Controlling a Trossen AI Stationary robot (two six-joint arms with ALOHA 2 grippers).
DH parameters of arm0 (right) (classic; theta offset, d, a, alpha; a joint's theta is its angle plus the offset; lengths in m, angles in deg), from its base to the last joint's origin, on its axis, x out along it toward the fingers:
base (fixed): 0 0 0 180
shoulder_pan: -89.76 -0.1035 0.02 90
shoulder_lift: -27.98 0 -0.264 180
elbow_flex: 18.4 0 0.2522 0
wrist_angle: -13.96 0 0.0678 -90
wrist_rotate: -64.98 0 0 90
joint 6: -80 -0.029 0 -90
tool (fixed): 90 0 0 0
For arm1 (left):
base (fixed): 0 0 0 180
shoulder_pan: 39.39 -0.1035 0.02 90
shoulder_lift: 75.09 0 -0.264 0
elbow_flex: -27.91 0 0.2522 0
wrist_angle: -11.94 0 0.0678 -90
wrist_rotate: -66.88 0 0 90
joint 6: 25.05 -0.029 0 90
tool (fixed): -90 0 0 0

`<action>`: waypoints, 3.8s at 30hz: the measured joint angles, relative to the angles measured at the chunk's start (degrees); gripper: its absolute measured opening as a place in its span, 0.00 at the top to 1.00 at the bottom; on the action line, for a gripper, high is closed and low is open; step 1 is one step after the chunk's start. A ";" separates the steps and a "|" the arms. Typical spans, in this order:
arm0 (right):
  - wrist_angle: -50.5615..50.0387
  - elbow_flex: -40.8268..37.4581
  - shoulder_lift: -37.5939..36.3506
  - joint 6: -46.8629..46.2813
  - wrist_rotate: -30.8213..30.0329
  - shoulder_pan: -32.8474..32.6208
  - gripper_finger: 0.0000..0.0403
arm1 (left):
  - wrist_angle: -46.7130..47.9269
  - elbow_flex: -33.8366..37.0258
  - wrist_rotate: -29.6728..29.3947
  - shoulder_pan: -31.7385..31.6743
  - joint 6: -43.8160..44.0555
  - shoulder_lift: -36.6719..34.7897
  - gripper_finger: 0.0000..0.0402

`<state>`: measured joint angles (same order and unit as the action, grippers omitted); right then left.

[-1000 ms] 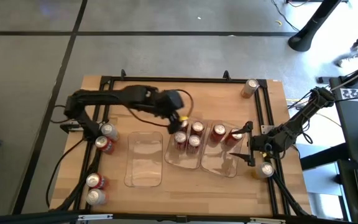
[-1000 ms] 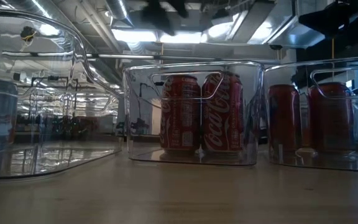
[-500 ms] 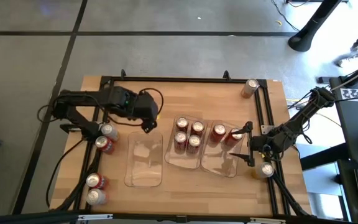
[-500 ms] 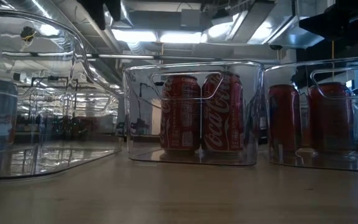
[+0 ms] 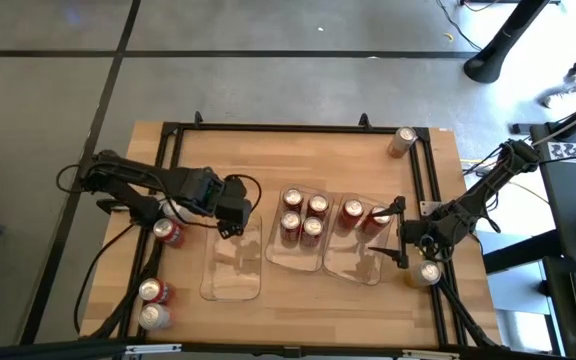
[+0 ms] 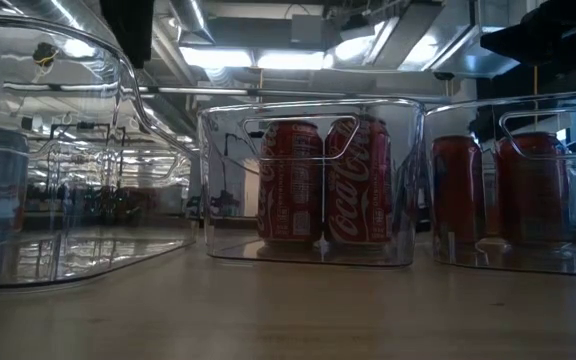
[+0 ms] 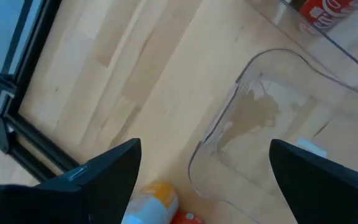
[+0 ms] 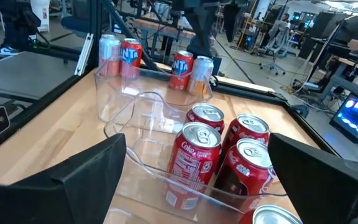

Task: Sort soda cans
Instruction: Put the top red soda can into the right transparent bin

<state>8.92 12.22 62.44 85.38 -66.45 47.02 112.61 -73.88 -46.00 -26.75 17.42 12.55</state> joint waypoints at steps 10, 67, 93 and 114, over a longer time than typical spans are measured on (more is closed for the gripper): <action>0.15 0.00 -0.02 1.88 -0.54 0.00 0.03 | 0.02 0.38 0.19 -2.31 0.80 0.00 0.03; 0.21 0.00 -0.02 2.61 -0.54 0.00 0.03 | 3.08 26.72 25.83 5.61 0.55 -0.06 0.03; 0.15 0.00 0.35 2.62 -0.52 0.00 0.03 | 3.09 26.72 26.75 13.14 14.90 -0.06 0.03; 0.19 0.00 0.35 2.63 -0.52 0.00 0.03 | 3.06 20.66 26.88 9.31 18.01 -2.39 0.03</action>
<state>9.11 12.22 62.79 88.01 -66.97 47.02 115.67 -53.22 -19.12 -17.43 35.43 10.16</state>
